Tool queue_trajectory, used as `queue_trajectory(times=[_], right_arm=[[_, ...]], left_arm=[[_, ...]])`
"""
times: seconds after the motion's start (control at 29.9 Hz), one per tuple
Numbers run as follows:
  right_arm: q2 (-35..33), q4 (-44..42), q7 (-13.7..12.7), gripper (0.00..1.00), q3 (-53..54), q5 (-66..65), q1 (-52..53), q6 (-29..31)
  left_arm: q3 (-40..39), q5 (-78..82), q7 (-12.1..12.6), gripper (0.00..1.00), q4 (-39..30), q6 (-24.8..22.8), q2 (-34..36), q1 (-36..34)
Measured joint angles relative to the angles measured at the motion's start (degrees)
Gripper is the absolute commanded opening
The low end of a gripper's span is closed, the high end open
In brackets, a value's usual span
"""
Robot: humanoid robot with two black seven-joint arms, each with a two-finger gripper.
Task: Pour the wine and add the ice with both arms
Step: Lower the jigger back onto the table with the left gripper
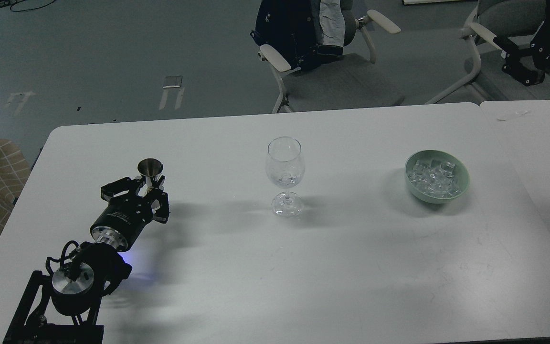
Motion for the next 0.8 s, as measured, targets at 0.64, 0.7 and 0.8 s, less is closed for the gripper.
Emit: queue_trajectory(times=[0.64,0.7,0.8], right_arm=[[0.1,0.0,0.0,1.0,0.0,-0.1,0.0,0.0],[0.1,0.0,0.0,1.0,0.0,-0.1,0.0,0.0],[0.1,0.0,0.0,1.0,0.0,-0.1,0.0,0.0]], left_arm=[[0.1,0.3,-0.1,0.51,0.4,0.5,0.1,-0.4],[0.1,0.3,0.0,0.55,0.4,0.5,0.1,-0.5],[0.3,0.4,0.0,0.61,0.4,0.5,0.2,-0.6]])
